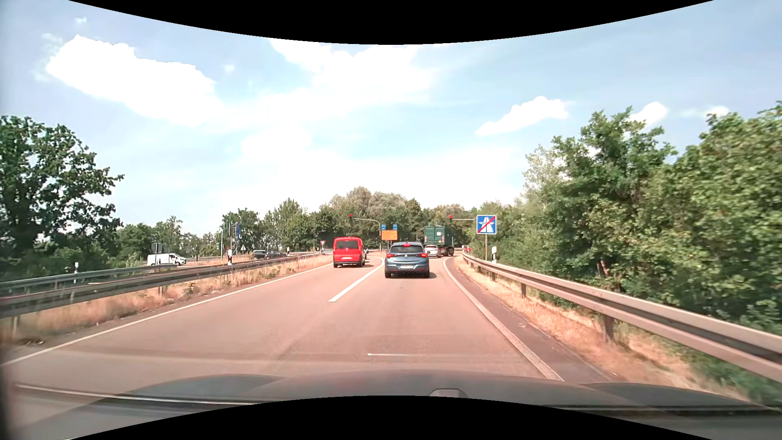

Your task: Follow the waypoints while adhering to traffic rules and regulations

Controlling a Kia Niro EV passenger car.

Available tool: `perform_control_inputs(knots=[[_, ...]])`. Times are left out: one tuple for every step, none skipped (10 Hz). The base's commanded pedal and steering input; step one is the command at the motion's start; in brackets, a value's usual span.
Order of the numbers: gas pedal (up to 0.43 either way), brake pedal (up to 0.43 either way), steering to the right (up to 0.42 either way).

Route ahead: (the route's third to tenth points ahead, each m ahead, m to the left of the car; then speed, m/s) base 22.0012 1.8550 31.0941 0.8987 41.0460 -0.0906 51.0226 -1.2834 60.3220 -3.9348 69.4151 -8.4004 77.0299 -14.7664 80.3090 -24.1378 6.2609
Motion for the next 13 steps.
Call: perform_control_inputs(knots=[[0.0,0.128,-0.001],[0.0,0.128,-0.001],[0.0,0.128,-0.001],[0.0,0.128,-0.001],[0.0,0.128,-0.001],[0.0,0.128,0.0],[0.0,0.128,0.0],[0.0,0.128,0.001],[0.0,0.128,0.001],[0.0,0.128,0.002],[0.0,0.128,0.002],[0.0,0.128,0.002],[0.0,0.128,0.002]])
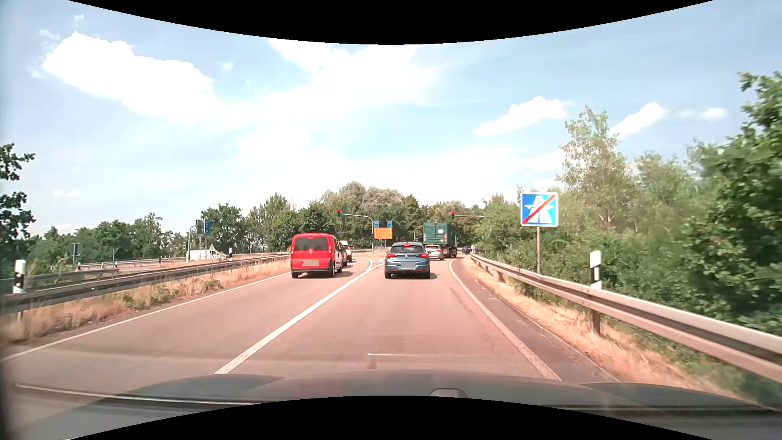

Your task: Follow the waypoints while adhering to traffic rules and regulations

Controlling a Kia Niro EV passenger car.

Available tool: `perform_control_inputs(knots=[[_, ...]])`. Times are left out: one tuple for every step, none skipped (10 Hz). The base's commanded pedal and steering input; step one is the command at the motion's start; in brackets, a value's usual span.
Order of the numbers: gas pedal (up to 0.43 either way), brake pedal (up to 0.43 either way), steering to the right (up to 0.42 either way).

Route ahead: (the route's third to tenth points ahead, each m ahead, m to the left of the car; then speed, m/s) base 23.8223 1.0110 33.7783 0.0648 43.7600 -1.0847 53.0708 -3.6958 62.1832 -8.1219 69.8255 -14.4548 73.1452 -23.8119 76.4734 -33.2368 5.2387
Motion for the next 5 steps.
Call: perform_control_inputs(knots=[[0.0,0.128,0.002],[0.0,0.122,0.002],[0.0,0.128,0.002],[0.0,0.128,0.002],[0.0,0.128,0.002]])
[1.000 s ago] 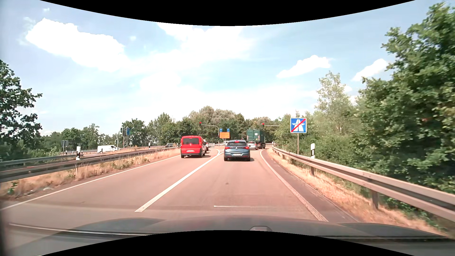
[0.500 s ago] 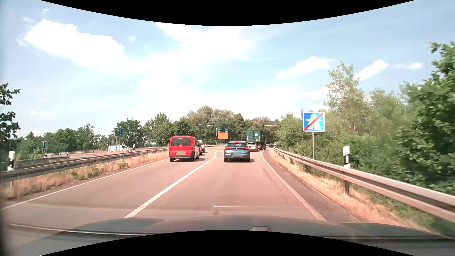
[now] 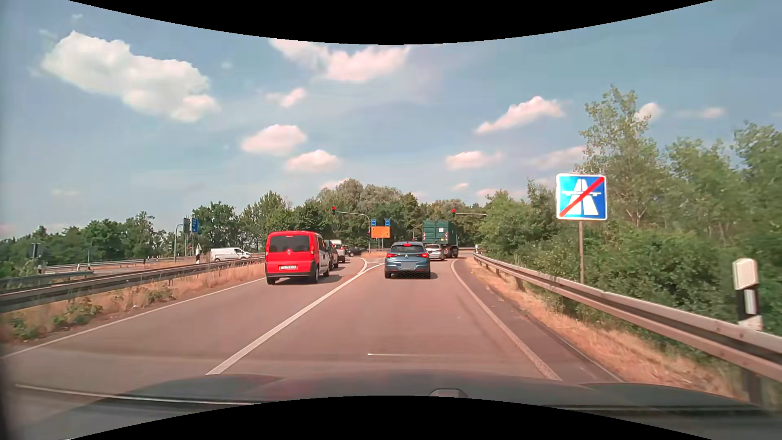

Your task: Follow the waypoints while adhering to traffic rules and regulations

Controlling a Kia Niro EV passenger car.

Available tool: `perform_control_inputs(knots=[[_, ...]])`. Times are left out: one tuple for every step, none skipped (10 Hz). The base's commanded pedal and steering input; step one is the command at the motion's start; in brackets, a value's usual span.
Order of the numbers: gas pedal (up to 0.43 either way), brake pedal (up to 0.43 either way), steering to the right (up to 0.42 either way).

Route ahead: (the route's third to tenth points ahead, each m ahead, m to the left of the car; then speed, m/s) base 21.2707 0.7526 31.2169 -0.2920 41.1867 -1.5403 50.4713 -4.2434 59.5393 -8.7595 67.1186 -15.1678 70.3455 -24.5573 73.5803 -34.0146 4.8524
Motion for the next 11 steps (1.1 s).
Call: perform_control_inputs(knots=[[0.0,0.128,0.002],[0.0,0.128,0.002],[0.0,0.128,0.002],[0.0,0.122,0.003],[0.0,0.128,0.003],[0.0,0.128,0.003],[0.0,0.128,0.004],[0.0,0.128,0.003],[0.0,0.128,0.003],[0.0,0.128,0.003],[0.0,0.128,0.003]])
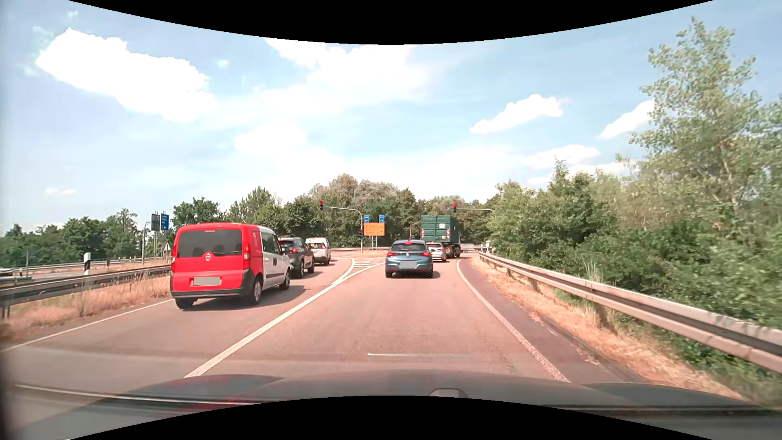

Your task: Follow the waypoints while adhering to traffic rules and regulations

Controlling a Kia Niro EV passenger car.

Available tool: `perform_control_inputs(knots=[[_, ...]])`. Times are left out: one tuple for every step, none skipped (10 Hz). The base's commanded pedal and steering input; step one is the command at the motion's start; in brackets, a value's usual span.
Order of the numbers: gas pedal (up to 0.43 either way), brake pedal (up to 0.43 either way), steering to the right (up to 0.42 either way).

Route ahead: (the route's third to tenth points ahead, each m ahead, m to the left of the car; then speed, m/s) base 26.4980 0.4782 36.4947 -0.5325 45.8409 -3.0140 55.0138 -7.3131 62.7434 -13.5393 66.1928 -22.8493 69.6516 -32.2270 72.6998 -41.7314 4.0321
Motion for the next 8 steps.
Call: perform_control_inputs(knots=[[0.0,0.122,0.003],[0.0,0.128,0.003],[0.0,0.122,0.003],[0.0,0.116,0.005],[0.0,0.116,0.006],[0.0,0.116,0.009],[0.0,0.116,0.01],[0.0,0.11,0.01]])
